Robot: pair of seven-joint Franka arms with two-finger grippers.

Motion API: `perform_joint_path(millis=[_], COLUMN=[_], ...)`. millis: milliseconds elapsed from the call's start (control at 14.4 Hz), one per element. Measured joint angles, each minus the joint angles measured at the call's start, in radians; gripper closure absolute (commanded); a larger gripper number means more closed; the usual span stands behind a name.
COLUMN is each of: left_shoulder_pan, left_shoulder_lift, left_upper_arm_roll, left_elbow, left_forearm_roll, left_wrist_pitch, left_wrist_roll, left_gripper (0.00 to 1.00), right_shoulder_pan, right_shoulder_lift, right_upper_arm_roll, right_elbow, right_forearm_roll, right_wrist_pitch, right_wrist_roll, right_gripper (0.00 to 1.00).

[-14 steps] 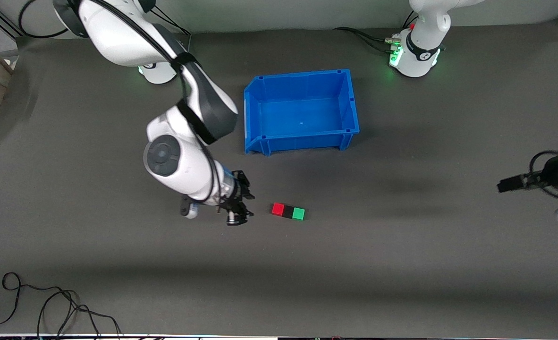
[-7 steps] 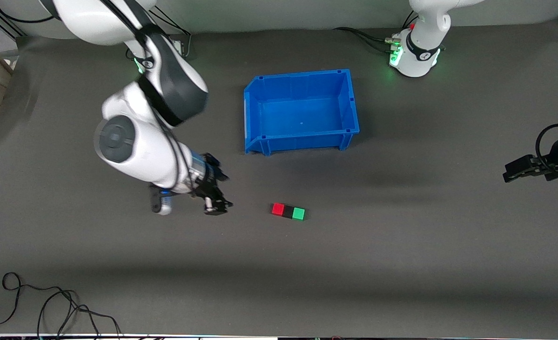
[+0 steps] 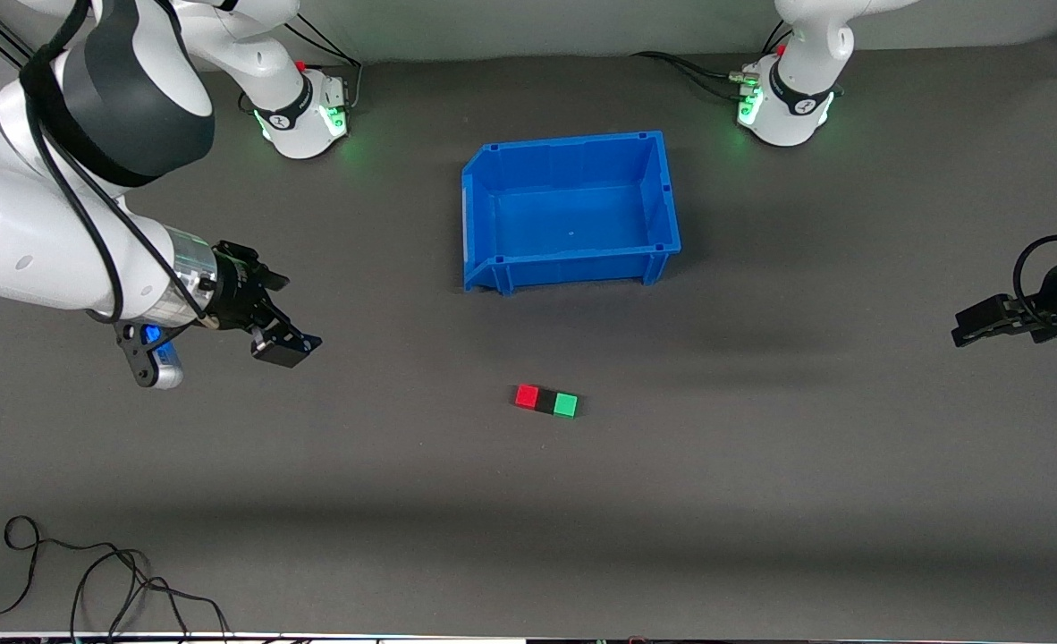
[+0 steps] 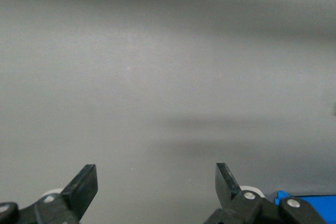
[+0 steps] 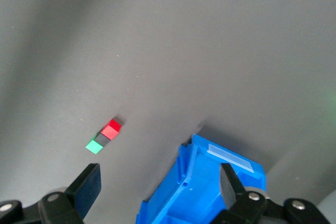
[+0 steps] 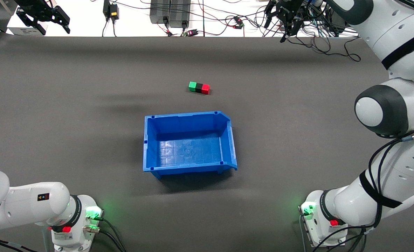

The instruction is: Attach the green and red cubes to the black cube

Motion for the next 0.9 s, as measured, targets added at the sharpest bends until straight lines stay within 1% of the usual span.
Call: perform_joint_path(millis=[138,208,277,485,623,692,900], left_shoulder_pan=[0.000,-0.001,-0.004,-0.039,-0.062,-0.064,-0.060], left_shoulder_lift=[-0.008,-0.012,-0.013,-0.013,-0.013,-0.013,-0.012], left_upper_arm_roll=[0.000,0.000,-0.001,-0.004,-0.006,-0.006,0.003], left_elbow=[0.000,0.000,0.000,-0.004,-0.006,-0.007,-0.010], left_forearm_roll=[0.001,0.001,0.001,0.020,0.039,0.043,0.046], left_wrist_pitch=[0.000,-0.001,-0.001,-0.002,-0.002,-0.002,-0.002], left_wrist_roll=[-0.013,-0.024,-0.033,-0.113,-0.154,-0.161,-0.162], left_gripper=[0.00,0.00,0.00,0.00,0.00,0.00,0.00], right_shoulder_pan=[0.005,0.006,0.005,0.003,-0.001,-0.001,0.016], right_shoulder_lift=[0.001,-0.001,-0.006,-0.043,-0.069,-0.079,-0.083], right_upper_arm_roll=[-0.011,-0.031,-0.058,-0.170,-0.225,-0.234,-0.233], right_elbow=[-0.008,-0.008,-0.007,-0.007,-0.007,-0.008,-0.009], right_forearm_roll=[-0.001,-0.001,-0.001,-0.001,-0.001,-0.006,-0.045], right_wrist_pitch=[-0.002,-0.006,-0.019,-0.087,-0.128,-0.143,-0.159], right_wrist_roll=[-0.068,-0.130,-0.217,-0.562,-0.708,-0.737,-0.763], right_gripper=[0.00,0.00,0.00,0.00,0.00,0.00,0.00])
